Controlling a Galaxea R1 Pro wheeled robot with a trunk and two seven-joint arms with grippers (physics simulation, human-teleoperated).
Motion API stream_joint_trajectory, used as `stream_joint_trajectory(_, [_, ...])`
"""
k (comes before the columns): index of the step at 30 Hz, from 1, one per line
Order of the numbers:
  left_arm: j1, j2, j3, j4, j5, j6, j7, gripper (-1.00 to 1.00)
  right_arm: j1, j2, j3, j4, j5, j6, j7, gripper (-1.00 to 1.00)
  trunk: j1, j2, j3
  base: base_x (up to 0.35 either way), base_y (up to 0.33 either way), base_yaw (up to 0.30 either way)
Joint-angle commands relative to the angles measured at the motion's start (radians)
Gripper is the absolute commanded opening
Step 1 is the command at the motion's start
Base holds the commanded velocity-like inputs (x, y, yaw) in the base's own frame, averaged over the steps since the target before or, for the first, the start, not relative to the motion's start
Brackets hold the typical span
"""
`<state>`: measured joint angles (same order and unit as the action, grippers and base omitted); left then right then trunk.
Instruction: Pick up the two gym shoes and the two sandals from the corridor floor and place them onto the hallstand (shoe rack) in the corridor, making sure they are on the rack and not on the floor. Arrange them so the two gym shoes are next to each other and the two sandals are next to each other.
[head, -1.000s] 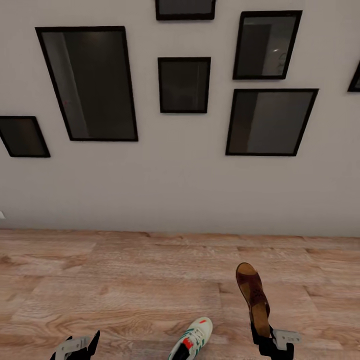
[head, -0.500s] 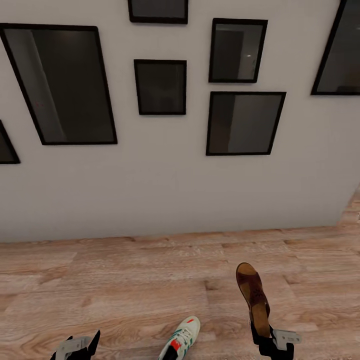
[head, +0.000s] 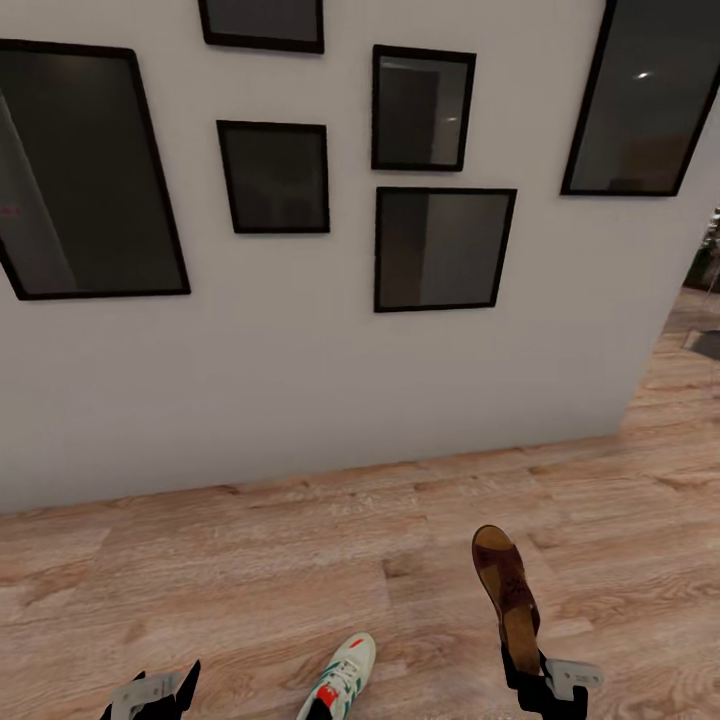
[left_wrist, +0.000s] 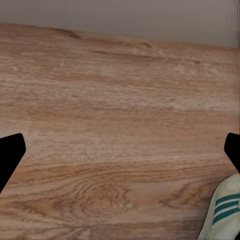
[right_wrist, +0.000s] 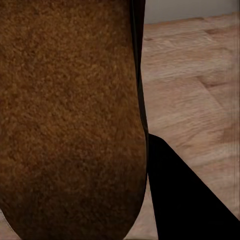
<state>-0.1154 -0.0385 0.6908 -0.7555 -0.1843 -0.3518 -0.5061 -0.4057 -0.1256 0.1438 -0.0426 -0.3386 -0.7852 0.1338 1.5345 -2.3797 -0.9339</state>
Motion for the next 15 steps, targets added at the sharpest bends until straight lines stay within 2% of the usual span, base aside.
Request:
stream_joint_trajectory(1, [-0.001,-0.001,0.008,-0.001,-0.011,-0.006,-0.006,1.00,-0.001,0.000,0.006,0.001,-0.014,-0.002,0.009,-1.00,0.000,0.000,-0.001,0.000,0.000,-0.234])
stream_joint_trajectory(15, [-0.001,-0.001,0.008,0.000,-0.011,-0.006,-0.005,1.00,-0.001,0.000,0.006,0.000,-0.014,-0.002,0.009,-1.00,0.000,0.000,-0.003,0.000,0.000,-0.235])
